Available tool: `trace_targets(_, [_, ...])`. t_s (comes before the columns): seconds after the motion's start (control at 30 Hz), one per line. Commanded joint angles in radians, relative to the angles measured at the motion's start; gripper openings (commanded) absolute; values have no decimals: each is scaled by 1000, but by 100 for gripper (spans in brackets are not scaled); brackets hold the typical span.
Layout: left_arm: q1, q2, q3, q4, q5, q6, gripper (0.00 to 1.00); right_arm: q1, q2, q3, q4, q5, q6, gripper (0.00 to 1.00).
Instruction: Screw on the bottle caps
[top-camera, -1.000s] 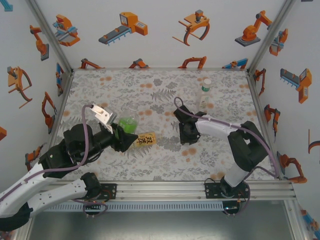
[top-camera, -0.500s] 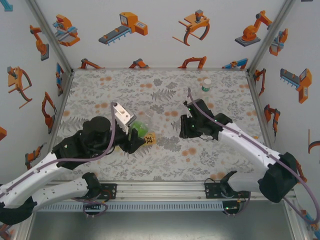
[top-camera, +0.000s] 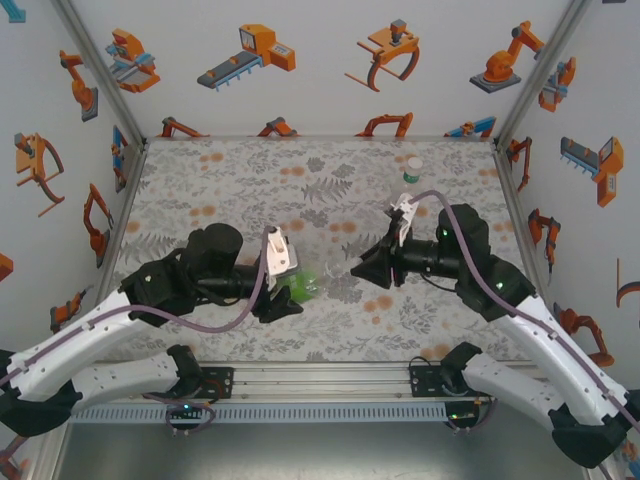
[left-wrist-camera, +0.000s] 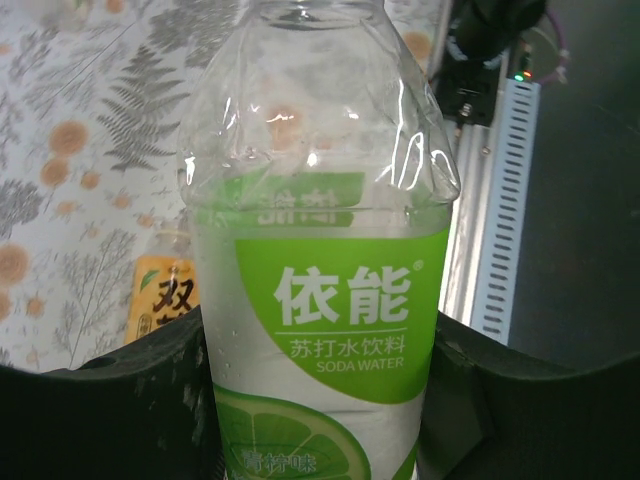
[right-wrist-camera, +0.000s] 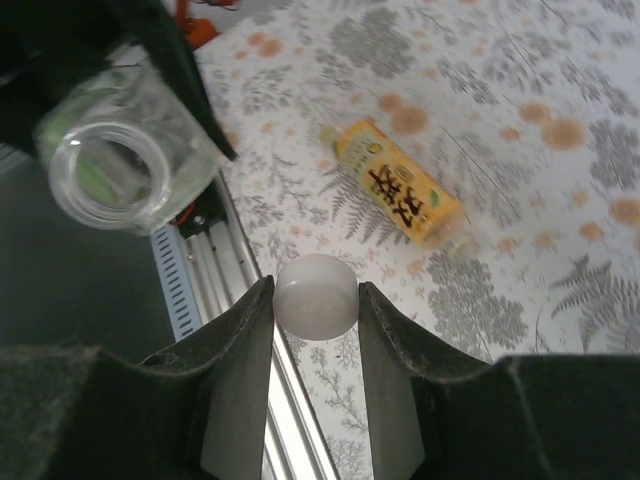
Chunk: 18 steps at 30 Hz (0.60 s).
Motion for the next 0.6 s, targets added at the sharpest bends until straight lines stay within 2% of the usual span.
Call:
trace_targets(0.0, [-20, 1, 39, -29, 97, 92, 0, 9, -18, 34, 28, -200, -139, 0])
trace_targets(0.2, [-42, 16, 58, -71, 94, 111, 0, 10, -17, 87, 10, -328, -213, 0])
trace_targets(0.57, [-48, 47, 78, -87, 46, 107, 0, 28, -24, 80, 110, -399, -227, 0])
